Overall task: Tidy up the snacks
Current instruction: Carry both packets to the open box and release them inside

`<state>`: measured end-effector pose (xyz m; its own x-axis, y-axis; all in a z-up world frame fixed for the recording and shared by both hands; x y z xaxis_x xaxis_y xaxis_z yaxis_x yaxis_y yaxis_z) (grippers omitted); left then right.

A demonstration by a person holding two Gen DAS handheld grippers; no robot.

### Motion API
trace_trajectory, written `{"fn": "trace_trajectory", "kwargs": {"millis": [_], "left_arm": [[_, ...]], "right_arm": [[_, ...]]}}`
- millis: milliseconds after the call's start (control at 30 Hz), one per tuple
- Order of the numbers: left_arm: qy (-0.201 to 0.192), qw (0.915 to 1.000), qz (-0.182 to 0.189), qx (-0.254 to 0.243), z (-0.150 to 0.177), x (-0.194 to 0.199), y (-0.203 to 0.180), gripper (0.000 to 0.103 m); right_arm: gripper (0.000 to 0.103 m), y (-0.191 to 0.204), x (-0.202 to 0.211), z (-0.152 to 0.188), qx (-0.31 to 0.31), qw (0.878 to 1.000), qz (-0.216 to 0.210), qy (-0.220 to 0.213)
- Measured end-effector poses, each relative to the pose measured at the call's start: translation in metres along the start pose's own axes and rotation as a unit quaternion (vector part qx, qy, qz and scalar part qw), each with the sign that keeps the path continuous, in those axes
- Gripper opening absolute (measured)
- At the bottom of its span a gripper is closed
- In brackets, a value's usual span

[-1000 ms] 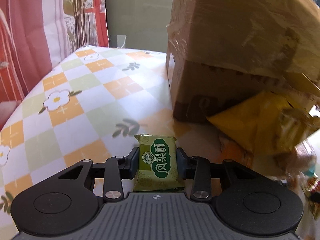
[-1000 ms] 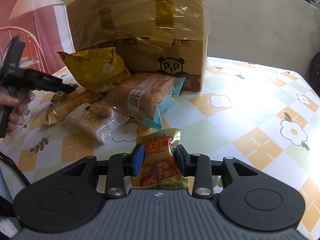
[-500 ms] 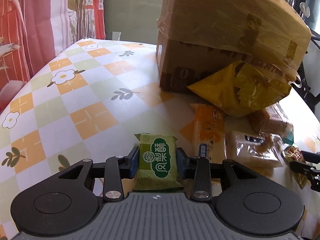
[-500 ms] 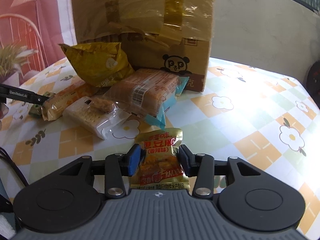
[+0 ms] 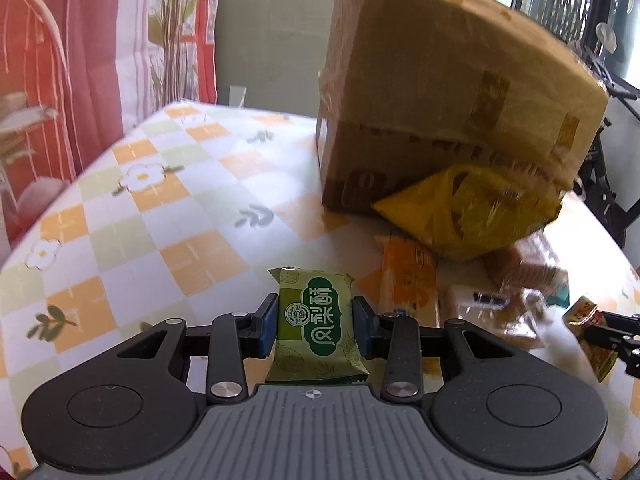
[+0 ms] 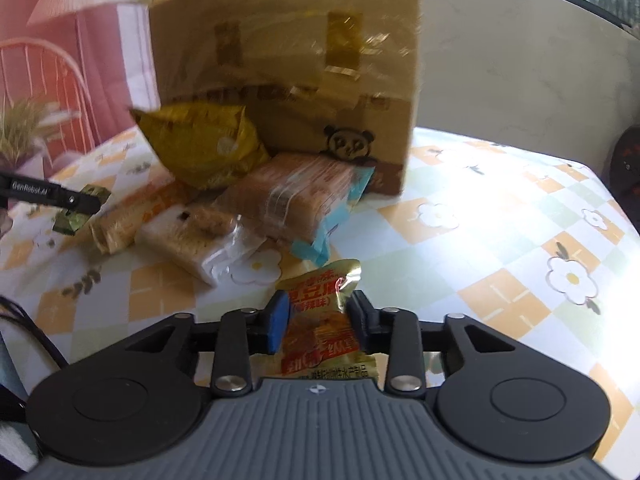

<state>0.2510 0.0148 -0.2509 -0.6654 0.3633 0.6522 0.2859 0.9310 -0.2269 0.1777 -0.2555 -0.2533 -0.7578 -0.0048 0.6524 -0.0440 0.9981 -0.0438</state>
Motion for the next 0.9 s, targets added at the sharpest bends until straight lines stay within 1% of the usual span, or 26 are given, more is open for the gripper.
{"fn": "trace_trajectory", "kwargs": {"millis": [133, 267, 400, 500, 633, 733, 833, 900], "left_arm": [[-0.024, 0.9997, 0.007, -0.003, -0.017, 0.013, -0.006, 0.04], [-0.047, 0.9988, 0.015, -0.004, -0.034, 0.023, -0.015, 0.04], [-0.076, 0.9966, 0.022, -0.025, -0.06, 0.034, -0.025, 0.04], [-0.109, 0.9927, 0.033, -0.038, -0.094, 0.045, -0.034, 0.04], [-0.16, 0.9833, 0.046, -0.073, -0.15, 0.061, -0.056, 0.04], [-0.182, 0.9771, 0.065, -0.089, -0.186, 0.061, -0.074, 0.04], [-0.191, 0.9725, 0.083, -0.104, -0.221, 0.047, -0.093, 0.04], [-0.192, 0.9716, 0.081, -0.112, -0.237, 0.033, -0.103, 0.04]], "right_arm": [[0.035, -0.008, 0.013, -0.019, -0.015, 1.0, -0.001, -0.025], [0.035, -0.008, 0.025, -0.041, -0.016, 0.998, -0.003, -0.055], [0.035, -0.011, 0.04, -0.072, -0.027, 0.995, -0.011, -0.095], [0.035, -0.014, 0.052, -0.106, -0.027, 0.991, -0.015, -0.132], [0.035, -0.02, 0.065, -0.163, -0.022, 0.982, -0.017, -0.188], [0.035, -0.022, 0.068, -0.205, -0.014, 0.974, -0.015, -0.224], [0.035, -0.019, 0.054, -0.24, 0.004, 0.971, -0.01, -0.238], [0.035, -0.018, 0.037, -0.258, -0.005, 0.972, -0.01, -0.235]]}}
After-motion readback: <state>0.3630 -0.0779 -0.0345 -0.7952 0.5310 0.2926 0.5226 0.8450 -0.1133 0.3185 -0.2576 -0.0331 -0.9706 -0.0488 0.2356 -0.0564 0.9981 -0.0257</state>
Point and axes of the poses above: each gripper's, at about its wrist camera, not at the fingertips, and x roughly against the way its jaws point, y to its left, z to its underside, the point moved 10 cm from there along -x, roughly the way its jaws point, and after that the axes turned 10 degrees about z, right-handed, at the moved point
